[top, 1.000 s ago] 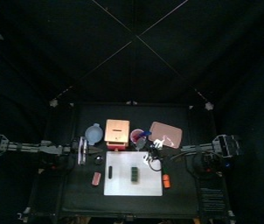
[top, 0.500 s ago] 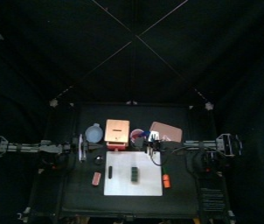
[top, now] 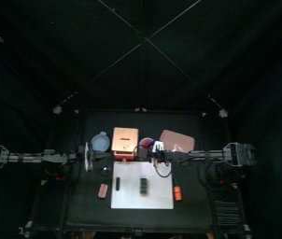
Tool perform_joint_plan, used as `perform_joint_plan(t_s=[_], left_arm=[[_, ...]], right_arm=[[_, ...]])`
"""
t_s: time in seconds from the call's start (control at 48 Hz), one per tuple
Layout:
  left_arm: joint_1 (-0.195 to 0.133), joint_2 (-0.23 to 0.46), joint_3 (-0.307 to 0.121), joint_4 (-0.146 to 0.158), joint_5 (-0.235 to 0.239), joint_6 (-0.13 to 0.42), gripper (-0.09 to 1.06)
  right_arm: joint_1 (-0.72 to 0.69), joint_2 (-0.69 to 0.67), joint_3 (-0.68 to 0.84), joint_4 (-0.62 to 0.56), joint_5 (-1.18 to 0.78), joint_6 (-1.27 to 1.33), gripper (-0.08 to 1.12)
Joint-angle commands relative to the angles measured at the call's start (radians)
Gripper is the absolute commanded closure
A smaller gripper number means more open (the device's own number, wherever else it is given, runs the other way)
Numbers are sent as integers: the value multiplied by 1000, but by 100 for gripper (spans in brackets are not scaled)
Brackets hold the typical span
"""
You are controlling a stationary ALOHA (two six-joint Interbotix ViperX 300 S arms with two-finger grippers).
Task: Place sushi on board then cut the sushi with the knife then place the pieces on the plate
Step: Pick knife at handle with right hand
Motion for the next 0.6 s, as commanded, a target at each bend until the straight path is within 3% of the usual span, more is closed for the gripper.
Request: perform_joint_plan(t_s=[0.021,0.604], left_arm=[[5,3,-29,0,-8,2,96],[8,5,-21,0,-9,0,96]], right_arm=[[-15,-5,-21,-3,-11,3,43],[-58,-34,-63,-89,-8,14,64]])
